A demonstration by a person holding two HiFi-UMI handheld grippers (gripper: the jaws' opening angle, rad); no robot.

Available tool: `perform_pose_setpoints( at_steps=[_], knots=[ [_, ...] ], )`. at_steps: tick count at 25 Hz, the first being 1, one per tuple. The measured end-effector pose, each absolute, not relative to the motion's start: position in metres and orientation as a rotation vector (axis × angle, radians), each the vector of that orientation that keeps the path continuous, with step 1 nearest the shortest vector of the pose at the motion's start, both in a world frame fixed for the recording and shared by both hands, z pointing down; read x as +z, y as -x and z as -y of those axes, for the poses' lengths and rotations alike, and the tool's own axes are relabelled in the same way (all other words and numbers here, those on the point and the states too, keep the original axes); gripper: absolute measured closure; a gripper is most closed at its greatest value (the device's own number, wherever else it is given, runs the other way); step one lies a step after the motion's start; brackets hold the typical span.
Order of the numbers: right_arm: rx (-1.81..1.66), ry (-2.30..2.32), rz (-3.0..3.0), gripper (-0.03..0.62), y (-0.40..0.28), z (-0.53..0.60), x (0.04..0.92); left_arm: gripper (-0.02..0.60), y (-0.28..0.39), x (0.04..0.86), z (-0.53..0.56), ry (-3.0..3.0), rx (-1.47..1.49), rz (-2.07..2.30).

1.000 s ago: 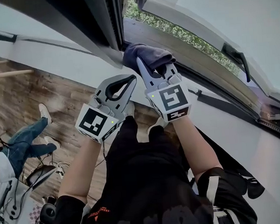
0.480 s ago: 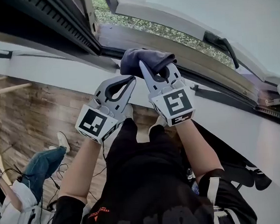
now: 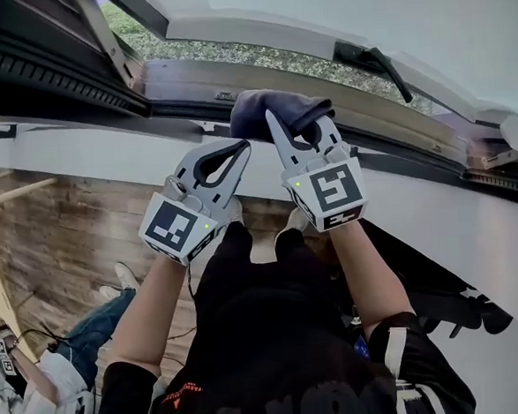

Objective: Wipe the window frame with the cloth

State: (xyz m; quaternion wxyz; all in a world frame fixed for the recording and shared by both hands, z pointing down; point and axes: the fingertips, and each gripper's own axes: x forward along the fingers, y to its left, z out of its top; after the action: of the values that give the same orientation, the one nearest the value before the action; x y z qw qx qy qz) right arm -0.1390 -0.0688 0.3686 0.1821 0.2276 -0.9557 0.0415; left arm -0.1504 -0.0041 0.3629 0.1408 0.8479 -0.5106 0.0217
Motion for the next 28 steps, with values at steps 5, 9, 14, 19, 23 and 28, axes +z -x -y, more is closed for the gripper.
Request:
perform_pose_setpoints(
  at_steps=[5,9,14,19,23,28],
  knots=[
    [0.100,-0.727,2.688,0.562,0.101,0.082,0.354,0.560,0.124,0.355,0.016,-2.479,0.078,1.423],
    [0.098,-0.804,2.672,0.562,0.067,0.094,0.346,0.560,0.101,0.349,0.026,-2.534,0.091,1.381],
    [0.108,-0.871,2.652,0.562,0.027,0.103,0.339,0.560,0.074,0.340,0.035,-2.575,0.090,1.344],
    [0.094,-0.931,2.638,0.562,-0.007,0.108,0.327,0.560,0.052,0.329,0.043,-2.617,0.100,1.309],
    [0.078,-0.964,2.644,0.562,-0.029,0.108,0.313,0.560,0.037,0.319,0.048,-2.632,0.095,1.305],
    [0.057,-1.005,2.655,0.562,-0.054,0.104,0.292,0.560,0.020,0.304,0.048,-2.674,0.087,1.290]
  ],
)
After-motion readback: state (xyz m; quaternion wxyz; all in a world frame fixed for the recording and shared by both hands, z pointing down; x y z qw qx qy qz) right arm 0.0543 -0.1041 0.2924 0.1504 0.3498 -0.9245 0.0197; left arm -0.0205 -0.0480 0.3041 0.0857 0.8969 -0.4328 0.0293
